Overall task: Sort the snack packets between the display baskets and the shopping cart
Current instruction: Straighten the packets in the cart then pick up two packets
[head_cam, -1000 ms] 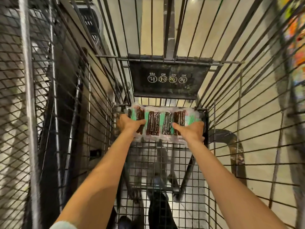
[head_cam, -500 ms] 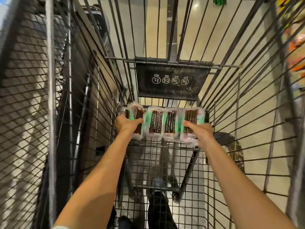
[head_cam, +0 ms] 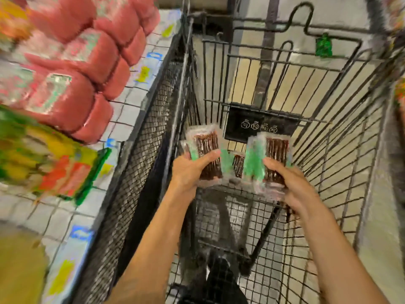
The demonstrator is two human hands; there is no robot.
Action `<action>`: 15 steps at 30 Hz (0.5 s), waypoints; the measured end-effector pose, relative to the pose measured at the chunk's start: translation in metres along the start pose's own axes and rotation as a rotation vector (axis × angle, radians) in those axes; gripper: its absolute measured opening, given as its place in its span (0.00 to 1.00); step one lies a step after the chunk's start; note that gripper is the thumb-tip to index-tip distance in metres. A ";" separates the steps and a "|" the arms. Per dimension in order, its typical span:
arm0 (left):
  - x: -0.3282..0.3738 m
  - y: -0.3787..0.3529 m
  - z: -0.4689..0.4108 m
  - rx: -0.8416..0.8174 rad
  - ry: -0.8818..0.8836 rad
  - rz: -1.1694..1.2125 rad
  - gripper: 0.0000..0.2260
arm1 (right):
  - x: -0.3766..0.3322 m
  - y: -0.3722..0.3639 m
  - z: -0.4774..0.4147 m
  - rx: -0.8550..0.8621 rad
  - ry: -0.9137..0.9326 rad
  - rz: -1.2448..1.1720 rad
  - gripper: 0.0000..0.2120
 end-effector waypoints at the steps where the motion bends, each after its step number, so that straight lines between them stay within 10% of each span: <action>1: 0.010 0.012 0.017 0.019 -0.017 0.007 0.15 | -0.010 -0.009 0.018 -0.014 0.024 0.025 0.18; 5: 0.055 0.066 0.088 0.054 -0.128 0.105 0.16 | -0.051 -0.054 0.094 -0.158 0.158 0.047 0.06; 11: 0.116 0.168 0.211 0.162 -0.286 0.281 0.29 | -0.088 -0.128 0.216 -0.470 0.324 0.151 0.14; 15: 0.137 0.252 0.279 0.307 -0.441 0.330 0.15 | -0.094 -0.189 0.293 -0.803 0.424 0.198 0.04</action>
Point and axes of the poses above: each hand's wrist, its own z-axis away from the middle knuckle, its own y-axis out of the back of the hand, x = y × z, the point moved 4 cm from there along -z, towards the middle knuckle, and after that the axes turned 15 degrees about x, right-handed, at the moved point
